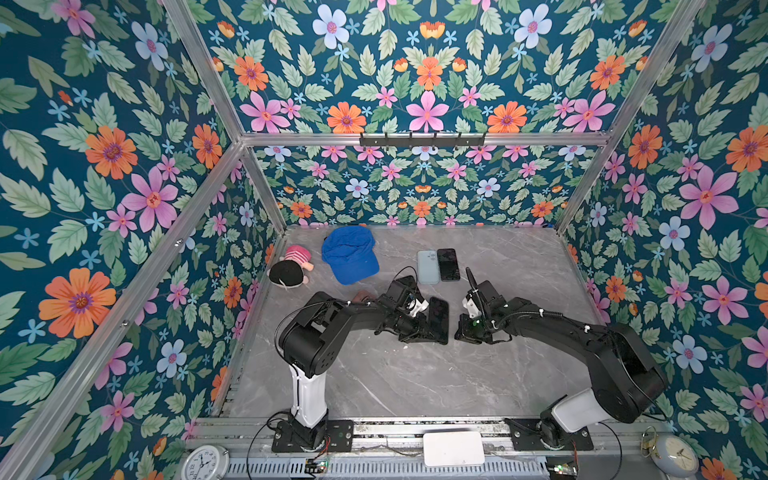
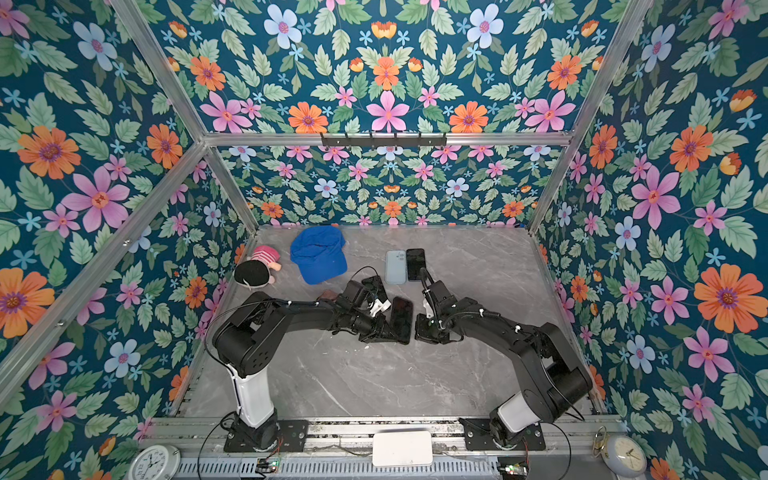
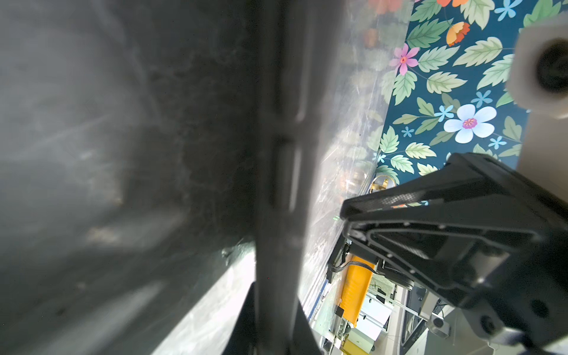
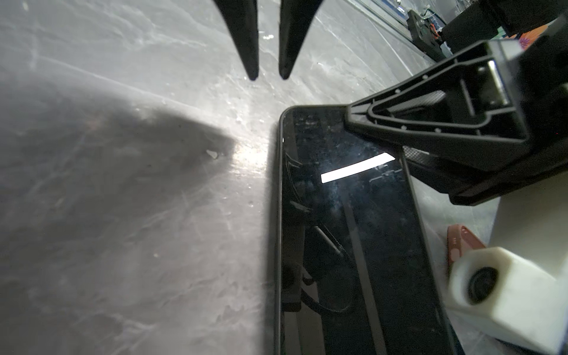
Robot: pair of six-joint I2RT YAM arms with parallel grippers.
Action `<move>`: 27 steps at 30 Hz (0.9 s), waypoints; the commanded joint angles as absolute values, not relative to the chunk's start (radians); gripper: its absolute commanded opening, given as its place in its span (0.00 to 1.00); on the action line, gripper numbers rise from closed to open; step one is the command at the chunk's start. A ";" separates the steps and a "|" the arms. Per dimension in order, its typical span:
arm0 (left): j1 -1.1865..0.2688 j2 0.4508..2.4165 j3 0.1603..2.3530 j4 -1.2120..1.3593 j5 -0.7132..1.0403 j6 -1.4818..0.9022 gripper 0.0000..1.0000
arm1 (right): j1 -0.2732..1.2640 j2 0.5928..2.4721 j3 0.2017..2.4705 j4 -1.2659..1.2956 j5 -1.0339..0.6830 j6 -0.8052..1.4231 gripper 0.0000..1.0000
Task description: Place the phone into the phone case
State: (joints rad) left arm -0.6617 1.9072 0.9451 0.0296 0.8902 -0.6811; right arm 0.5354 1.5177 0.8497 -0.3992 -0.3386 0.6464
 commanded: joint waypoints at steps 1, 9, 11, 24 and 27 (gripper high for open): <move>-0.681 1.923 0.948 -0.005 0.843 -0.693 0.20 | 0.534 1.511 0.860 -0.408 -0.321 0.644 0.21; -0.692 1.912 0.940 -0.029 0.816 -0.685 0.39 | 0.517 1.533 0.904 -0.438 -0.287 0.623 0.44; -0.683 1.897 0.932 -0.046 0.801 -0.673 0.45 | 0.519 1.550 0.917 -0.442 -0.277 0.630 0.54; -0.559 1.750 0.902 -0.177 0.671 -0.561 0.66 | 0.642 1.765 1.153 -0.578 -0.055 0.667 0.99; -0.522 1.719 0.889 -0.191 0.660 -0.544 0.72 | 0.658 1.828 1.232 -0.653 -0.005 0.668 0.98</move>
